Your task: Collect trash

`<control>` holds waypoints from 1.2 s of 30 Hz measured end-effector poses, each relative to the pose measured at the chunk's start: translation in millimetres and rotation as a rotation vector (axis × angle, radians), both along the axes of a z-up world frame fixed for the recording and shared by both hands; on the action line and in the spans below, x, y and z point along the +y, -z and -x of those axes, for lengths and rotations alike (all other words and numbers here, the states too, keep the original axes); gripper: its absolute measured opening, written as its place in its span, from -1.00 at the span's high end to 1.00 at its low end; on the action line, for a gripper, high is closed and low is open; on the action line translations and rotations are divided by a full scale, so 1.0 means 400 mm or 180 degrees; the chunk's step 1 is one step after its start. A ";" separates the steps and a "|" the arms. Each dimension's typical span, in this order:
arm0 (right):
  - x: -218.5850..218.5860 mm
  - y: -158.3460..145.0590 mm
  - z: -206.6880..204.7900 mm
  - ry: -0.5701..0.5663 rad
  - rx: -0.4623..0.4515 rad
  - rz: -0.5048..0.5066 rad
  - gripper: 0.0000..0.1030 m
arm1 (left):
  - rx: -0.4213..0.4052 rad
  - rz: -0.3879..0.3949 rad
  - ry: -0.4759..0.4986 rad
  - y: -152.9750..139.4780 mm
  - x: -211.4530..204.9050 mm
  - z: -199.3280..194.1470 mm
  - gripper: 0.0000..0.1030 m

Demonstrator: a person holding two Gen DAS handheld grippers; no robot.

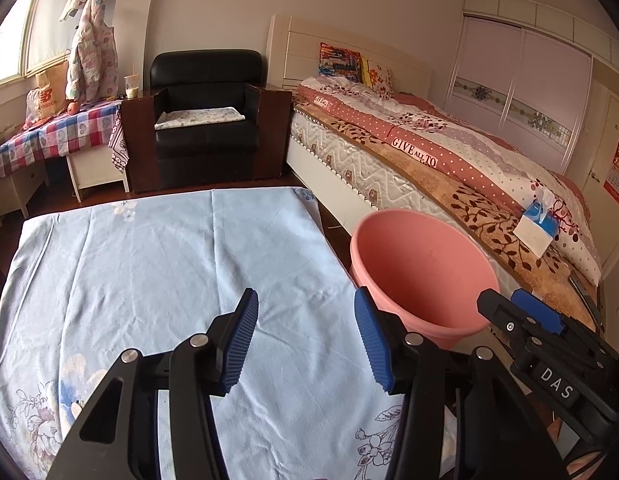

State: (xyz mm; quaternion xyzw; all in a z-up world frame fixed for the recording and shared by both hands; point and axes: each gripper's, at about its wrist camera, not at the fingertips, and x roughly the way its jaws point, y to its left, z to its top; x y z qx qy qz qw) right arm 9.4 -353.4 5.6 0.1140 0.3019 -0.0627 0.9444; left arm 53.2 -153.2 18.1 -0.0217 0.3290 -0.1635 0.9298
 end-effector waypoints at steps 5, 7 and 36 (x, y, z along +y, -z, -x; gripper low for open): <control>0.006 -0.001 0.002 -0.0009 0.0004 -0.0004 -0.08 | -0.0005 0.0000 0.0012 -0.001 -0.001 0.003 0.04; 0.008 0.000 0.003 -0.0013 -0.0001 -0.0003 -0.08 | -0.0010 0.0004 0.0013 -0.002 -0.002 0.003 0.04; 0.026 -0.010 0.010 -0.0069 -0.0036 -0.0002 -0.08 | -0.0040 -0.0003 -0.0001 -0.017 -0.001 0.013 0.08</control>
